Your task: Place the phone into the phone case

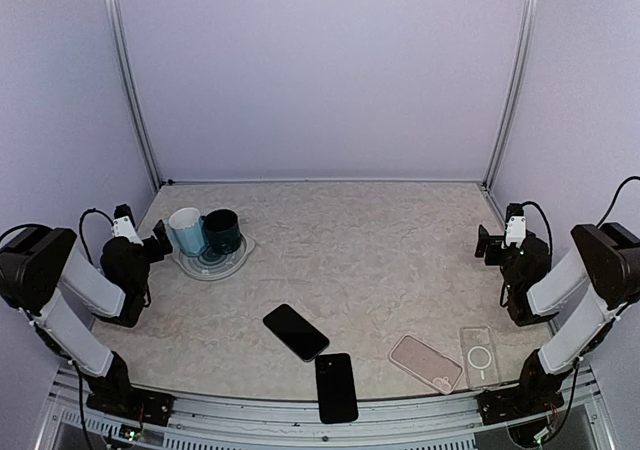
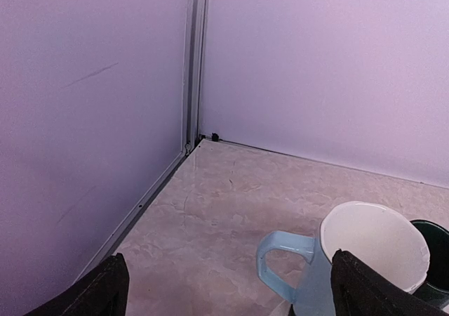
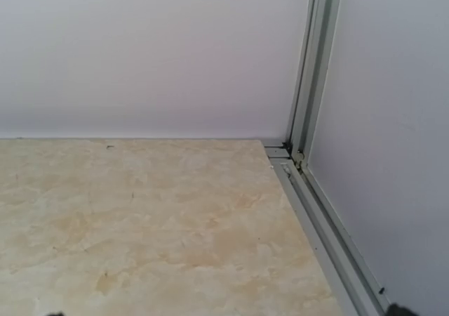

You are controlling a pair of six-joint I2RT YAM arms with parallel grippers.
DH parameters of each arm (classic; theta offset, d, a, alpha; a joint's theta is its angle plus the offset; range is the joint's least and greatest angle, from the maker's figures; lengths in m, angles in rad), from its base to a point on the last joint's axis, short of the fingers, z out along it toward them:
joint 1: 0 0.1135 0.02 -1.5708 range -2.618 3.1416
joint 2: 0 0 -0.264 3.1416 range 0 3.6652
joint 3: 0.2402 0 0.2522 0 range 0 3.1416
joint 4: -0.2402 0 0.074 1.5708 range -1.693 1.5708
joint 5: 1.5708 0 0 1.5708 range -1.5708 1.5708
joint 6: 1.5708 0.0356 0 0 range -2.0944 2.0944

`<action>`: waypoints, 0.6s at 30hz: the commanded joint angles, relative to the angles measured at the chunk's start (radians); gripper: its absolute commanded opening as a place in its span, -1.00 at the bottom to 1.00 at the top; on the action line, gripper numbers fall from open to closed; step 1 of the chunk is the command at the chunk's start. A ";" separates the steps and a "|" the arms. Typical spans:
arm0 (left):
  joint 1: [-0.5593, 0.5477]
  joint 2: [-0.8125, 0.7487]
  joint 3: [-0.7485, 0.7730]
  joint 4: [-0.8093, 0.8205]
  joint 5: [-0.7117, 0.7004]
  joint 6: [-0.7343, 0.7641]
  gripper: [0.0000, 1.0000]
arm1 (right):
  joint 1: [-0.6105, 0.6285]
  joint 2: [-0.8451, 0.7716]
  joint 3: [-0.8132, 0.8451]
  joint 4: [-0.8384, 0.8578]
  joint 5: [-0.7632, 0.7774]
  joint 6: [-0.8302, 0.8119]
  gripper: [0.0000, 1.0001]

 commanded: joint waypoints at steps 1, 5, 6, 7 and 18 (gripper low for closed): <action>-0.003 -0.009 -0.001 0.017 0.010 0.017 0.98 | -0.010 0.003 -0.014 0.035 0.000 0.005 0.98; -0.003 -0.009 -0.001 0.016 0.010 0.017 0.98 | -0.010 0.002 -0.015 0.038 -0.001 0.005 0.98; -0.003 -0.009 -0.001 0.018 0.010 0.017 0.98 | -0.010 0.002 -0.015 0.041 0.001 0.005 0.98; -0.003 -0.009 -0.002 0.018 0.011 0.017 0.98 | -0.011 -0.007 -0.015 0.033 0.014 0.005 0.99; -0.156 -0.467 -0.043 -0.222 -0.438 -0.091 0.98 | 0.016 -0.460 0.171 -0.603 -0.050 0.094 0.81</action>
